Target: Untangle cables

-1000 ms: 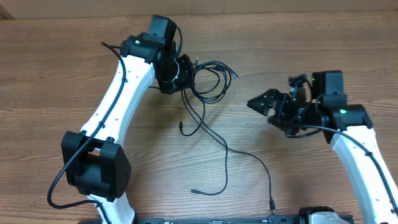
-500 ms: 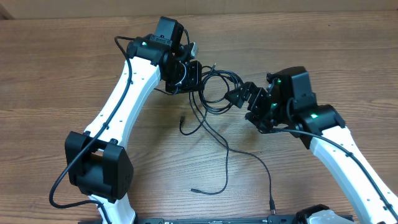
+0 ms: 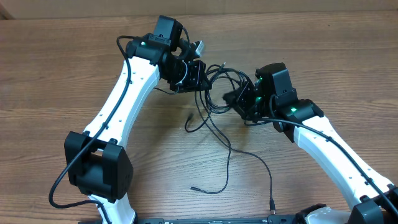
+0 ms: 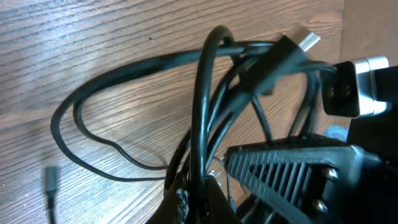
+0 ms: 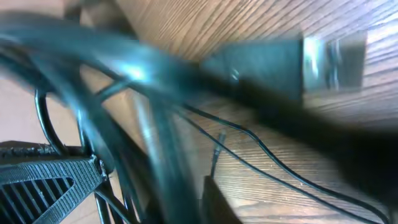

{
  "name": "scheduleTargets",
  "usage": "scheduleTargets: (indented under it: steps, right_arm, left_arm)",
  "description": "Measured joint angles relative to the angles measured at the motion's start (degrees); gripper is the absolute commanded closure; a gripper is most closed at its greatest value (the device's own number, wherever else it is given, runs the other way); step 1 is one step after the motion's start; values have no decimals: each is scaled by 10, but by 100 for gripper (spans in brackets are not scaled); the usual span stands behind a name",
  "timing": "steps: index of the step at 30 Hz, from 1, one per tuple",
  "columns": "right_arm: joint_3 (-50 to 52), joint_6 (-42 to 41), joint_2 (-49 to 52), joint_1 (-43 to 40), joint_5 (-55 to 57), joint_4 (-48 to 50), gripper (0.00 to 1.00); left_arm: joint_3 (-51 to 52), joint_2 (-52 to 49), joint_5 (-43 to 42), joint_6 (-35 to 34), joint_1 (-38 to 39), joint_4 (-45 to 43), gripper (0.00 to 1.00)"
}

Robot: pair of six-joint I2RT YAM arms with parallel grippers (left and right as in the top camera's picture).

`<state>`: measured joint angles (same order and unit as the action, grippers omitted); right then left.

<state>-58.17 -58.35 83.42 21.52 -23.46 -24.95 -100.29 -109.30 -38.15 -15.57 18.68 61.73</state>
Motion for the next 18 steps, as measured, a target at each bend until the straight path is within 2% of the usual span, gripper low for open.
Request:
scheduleTargets:
  steps: [7,18]
  right_arm:
    - [0,45,0,-9,-2,-36,96]
    - [-1,173,2,-12,-3,-77,96]
  left_arm:
    - [0,0,-5,3,-22,1,96]
    - [0,0,-61,-10,-138,-13,96]
